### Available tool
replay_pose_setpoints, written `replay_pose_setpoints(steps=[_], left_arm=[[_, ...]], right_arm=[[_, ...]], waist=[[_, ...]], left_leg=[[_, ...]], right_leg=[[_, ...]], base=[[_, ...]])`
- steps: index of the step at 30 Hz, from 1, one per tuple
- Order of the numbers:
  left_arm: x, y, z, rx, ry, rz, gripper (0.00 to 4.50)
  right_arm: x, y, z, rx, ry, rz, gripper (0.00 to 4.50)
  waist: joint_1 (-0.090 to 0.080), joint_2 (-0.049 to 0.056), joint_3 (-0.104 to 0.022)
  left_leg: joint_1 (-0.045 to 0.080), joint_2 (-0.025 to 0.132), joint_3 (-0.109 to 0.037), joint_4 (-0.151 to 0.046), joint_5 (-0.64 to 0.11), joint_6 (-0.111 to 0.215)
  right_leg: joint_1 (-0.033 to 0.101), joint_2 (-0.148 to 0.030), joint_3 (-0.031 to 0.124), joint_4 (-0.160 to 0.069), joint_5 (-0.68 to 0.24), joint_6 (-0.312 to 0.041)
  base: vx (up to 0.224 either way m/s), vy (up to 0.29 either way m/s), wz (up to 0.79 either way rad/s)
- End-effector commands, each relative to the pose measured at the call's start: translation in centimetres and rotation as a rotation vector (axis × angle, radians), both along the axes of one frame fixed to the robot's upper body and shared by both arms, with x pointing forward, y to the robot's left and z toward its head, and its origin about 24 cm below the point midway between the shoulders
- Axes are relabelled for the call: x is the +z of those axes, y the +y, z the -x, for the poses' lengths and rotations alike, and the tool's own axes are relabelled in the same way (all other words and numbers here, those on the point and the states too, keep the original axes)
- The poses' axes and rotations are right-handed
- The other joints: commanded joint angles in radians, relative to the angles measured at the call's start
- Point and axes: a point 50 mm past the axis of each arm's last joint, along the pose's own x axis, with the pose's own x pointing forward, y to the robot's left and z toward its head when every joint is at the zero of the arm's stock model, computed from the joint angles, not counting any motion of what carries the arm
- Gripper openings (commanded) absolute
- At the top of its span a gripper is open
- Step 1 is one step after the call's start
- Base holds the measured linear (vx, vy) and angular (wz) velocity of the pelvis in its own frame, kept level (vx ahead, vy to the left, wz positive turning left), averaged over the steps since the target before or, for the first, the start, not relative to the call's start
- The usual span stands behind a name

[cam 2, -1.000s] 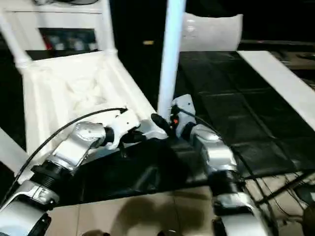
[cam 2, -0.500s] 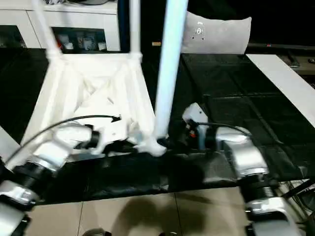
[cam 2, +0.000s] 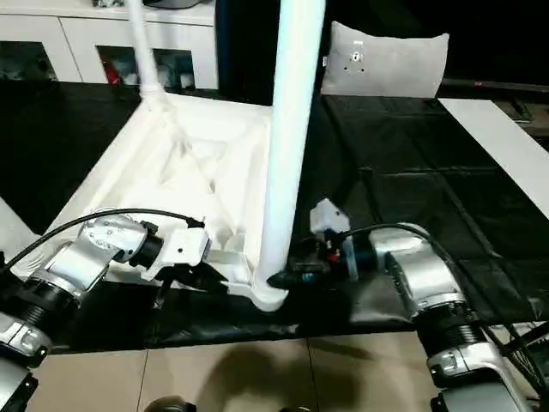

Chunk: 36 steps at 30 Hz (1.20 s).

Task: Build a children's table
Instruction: Rotate leg to tighten

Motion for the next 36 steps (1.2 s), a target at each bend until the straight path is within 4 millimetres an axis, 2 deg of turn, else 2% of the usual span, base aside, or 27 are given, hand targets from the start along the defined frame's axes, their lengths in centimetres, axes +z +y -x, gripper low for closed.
replay_pose_setpoints(steps=[1, 4, 9, 11, 14, 15, 16, 17, 18, 19, 20, 22, 23, 24, 25, 26, 27, 29, 31, 32, 33, 36], left_arm=[[-0.2, -1.5, 0.6, -0.132, 0.009, -0.041, 0.0], [-0.2, -1.6, 0.6, -0.135, 0.011, -0.038, 0.0], [-0.3, -1.7, 0.5, -0.125, 0.022, -0.022, 0.0], [0.0, -2.0, 0.8, -0.091, 0.088, 0.056, 0.0], [0.0, -2.7, 0.5, 0.056, 0.102, 0.115, 0.0], [0.0, -2.7, 0.4, 0.06, 0.102, 0.115, 0.0], [0.0, -2.9, 0.3, 0.085, 0.099, 0.122, 0.0], [0.0, -3.2, 0.1, 0.149, 0.095, 0.142, 0.0], [0.0, -3.5, -0.1, 0.202, 0.086, 0.157, 0.0], [0.0, -3.9, -0.4, 0.27, 0.075, 0.172, 0.0], [0.1, -4.2, -0.7, 0.322, 0.061, 0.182, 0.0], [0.3, -4.5, -1.0, 0.393, 0.028, 0.184, 0.0], [0.3, -4.8, -1.4, 0.457, 0.006, 0.181, 0.0], [0.2, -5.2, -1.8, 0.54, -0.014, 0.179, 0.0], [0.2, -5.3, -1.9, 0.564, -0.015, 0.18, 0.0], [0.2, -5.5, -1.9, 0.577, -0.012, 0.182, 0.0], [0.2, -5.7, -1.9, 0.588, -0.011, 0.182, 0.0], [0.2, -5.8, -1.9, 0.596, -0.012, 0.181, 0.0], [0.2, -5.8, -1.9, 0.6, -0.015, 0.178, 0.0], [0.2, -5.7, -1.9, 0.603, -0.02, 0.174, 0.0], [0.1, -5.6, -1.9, 0.605, -0.024, 0.17, 0.0], [-0.1, -4.7, -1.9, 0.624, -0.045, 0.139, 0.0]], right_arm=[[0.2, 0.3, -0.2, 0.008, -0.01, -0.002, 2.4], [0.0, 0.5, -0.2, 0.005, 0.005, -0.014, 2.1], [0.0, 0.5, 0.1, 0.018, 0.033, -0.023, 2.0], [0.2, 0.7, 0.2, -0.002, 0.031, -0.055, 1.98], [-0.7, 1.8, -0.4, -0.167, 0.032, -0.01, 1.98], [-0.7, 1.9, -0.4, -0.17, 0.032, -0.009, 1.98], [-0.8, 2.0, -0.5, -0.19, 0.03, -0.003, 1.98], [-1.1, 2.4, -1.0, -0.274, 0.022, -0.002, 1.97], [-1.2, 2.7, -1.4, -0.341, 0.023, -0.003, 1.97], [-1.4, 3.1, -1.7, -0.409, 0.019, 0.003, 1.96], [-1.6, 3.5, -2.1, -0.469, 0.015, 0.015, 1.96], [-1.7, 3.9, -2.5, -0.546, 0.006, 0.032, 1.95], [-1.6, 4.2, -3.2, -0.635, -0.002, 0.044, 1.95], [-1.5, 4.6, -4.0, -0.75, -0.006, 0.051, 1.95], [-1.3, 4.8, -4.2, -0.775, -0.011, 0.046, 1.95], [-1.3, 4.9, -4.3, -0.78, -0.007, 0.036, 1.95], [-1.2, 5.1, -4.3, -0.777, -0.004, 0.026, 2.29], [-1.2, 5.2, -4.3, -0.776, -0.001, 0.018, 2.63], [-1.1, 5.4, -4.1, -0.762, 0.009, -0.01, 2.66], [-1.0, 5.5, -4.0, -0.752, 0.01, -0.02, 2.97], [-0.9, 5.5, -4.0, -0.746, 0.01, -0.027, 2.97], [-0.7, 4.6, -3.5, -0.712, -0.026, -0.027, 3.16]], waist=[[-0.006, 0.004, -0.068], [-0.005, 0.004, -0.068], [-0.004, 0.002, -0.068], [-0.004, 0.002, -0.068], [-0.009, 0.003, -0.067], [-0.012, 0.005, -0.068], [-0.019, 0.002, -0.062], [-0.021, 0.003, -0.059], [-0.03, 0.001, -0.055], [-0.041, -0.001, -0.056], [-0.047, -0.003, -0.056], [-0.064, 0.0, -0.058], [-0.078, -0.006, -0.059], [-0.087, -0.004, -0.058], [-0.094, -0.004, -0.058], [-0.095, -0.006, -0.062], [-0.095, -0.005, -0.061], [-0.092, -0.005, -0.061], [-0.089, -0.002, -0.064], [-0.084, -0.002, -0.066], [-0.081, -0.002, -0.067], [-0.075, 0.001, -0.07]], left_leg=[[0.014, 0.056, -0.018, -0.065, -0.174, 0.034], [0.014, 0.057, -0.019, -0.066, -0.175, 0.026], [0.015, 0.057, -0.019, -0.066, -0.179, 0.024], [0.015, 0.057, -0.018, -0.066, -0.172, 0.025], [0.014, 0.058, -0.019, -0.068, -0.164, 0.021], [0.014, 0.057, -0.019, -0.068, -0.169, 0.018], [0.013, 0.052, -0.02, -0.069, -0.193, 0.012], [0.019, 0.047, -0.021, -0.067, -0.223, 0.005], [0.02, 0.048, -0.023, -0.069, -0.24, -0.006], [0.017, 0.044, -0.028, -0.068, -0.249, -0.015], [0.014, 0.044, -0.03, -0.069, -0.245, -0.02], [0.011, 0.04, -0.035, -0.069, -0.252, -0.02], [0.009, 0.043, -0.034, -0.069, -0.254, -0.018], [0.012, 0.04, -0.035, -0.067, -0.258, -0.014], [0.012, 0.039, -0.034, -0.066, -0.26, -0.013], [0.014, 0.034, -0.032, -0.06, -0.253, 0.001], [0.013, 0.034, -0.031, -0.06, -0.245, 0.01], [0.014, 0.037, -0.028, -0.061, -0.234, 0.027], [0.012, 0.042, -0.028, -0.064, -0.213, 0.032], [0.015, 0.044, -0.026, -0.063, -0.198, 0.034], [0.015, 0.045, -0.024, -0.063, -0.189, 0.036], [0.007, 0.046, -0.024, -0.063, -0.149, 0.044]], right_leg=[[0.049, -0.096, 0.061, -0.073, -0.312, -0.151], [0.05, -0.096, 0.061, -0.071, -0.307, -0.154], [0.051, -0.098, 0.061, -0.072, -0.322, -0.15], [0.051, -0.098, 0.061, -0.071, -0.316, -0.15], [0.051, -0.096, 0.061, -0.067, -0.287, -0.163], [0.05, -0.097, 0.062, -0.067, -0.293, -0.164], [0.05, -0.097, 0.06, -0.077, -0.353, -0.148], [0.047, -0.1, 0.058, -0.09, -0.445, -0.12], [0.044, -0.1, 0.057, -0.095, -0.509, -0.102], [0.047, -0.101, 0.05, -0.102, -0.568, -0.075], [0.049, -0.101, 0.048, -0.104, -0.58, -0.065], [0.051, -0.099, 0.042, -0.11, -0.596, -0.043], [0.049, -0.098, 0.044, -0.11, -0.582, -0.047], [0.045, -0.097, 0.042, -0.112, -0.583, -0.051], [0.043, -0.095, 0.041, -0.112, -0.583, -0.055], [0.043, -0.098, 0.042, -0.118, -0.585, -0.05], [0.042, -0.097, 0.044, -0.118, -0.573, -0.051], [0.04, -0.093, 0.048, -0.113, -0.53, -0.063], [0.042, -0.092, 0.051, -0.103, -0.463, -0.084], [0.04, -0.09, 0.055, -0.097, -0.41, -0.104], [0.04, -0.09, 0.057, -0.093, -0.384, -0.114], [0.052, -0.092, 0.06, -0.078, -0.288, -0.144]], base=[[0.0, 0.0, 0.0], [0.0, 0.0, 0.0], [0.0, 0.0, 0.0], [0.0, 0.0, 0.0], [0.0, 0.0, 0.0], [0.0, 0.0, 0.0], [0.0, 0.0, 0.0], [0.0, 0.0, 0.0], [0.0, 0.0, 0.0], [0.0, 0.0, 0.0], [0.0, 0.0, 0.0], [0.0, 0.0, 0.0], [0.0, 0.0, 0.0], [0.0, 0.0, 0.0], [0.0, 0.0, 0.0], [0.0, 0.0, 0.0], [0.0, 0.0, 0.0], [0.0, 0.0, 0.0], [0.0, 0.0, 0.0], [0.0, 0.0, 0.0], [0.0, 0.0, 0.0], [0.0, 0.0, 0.0]])
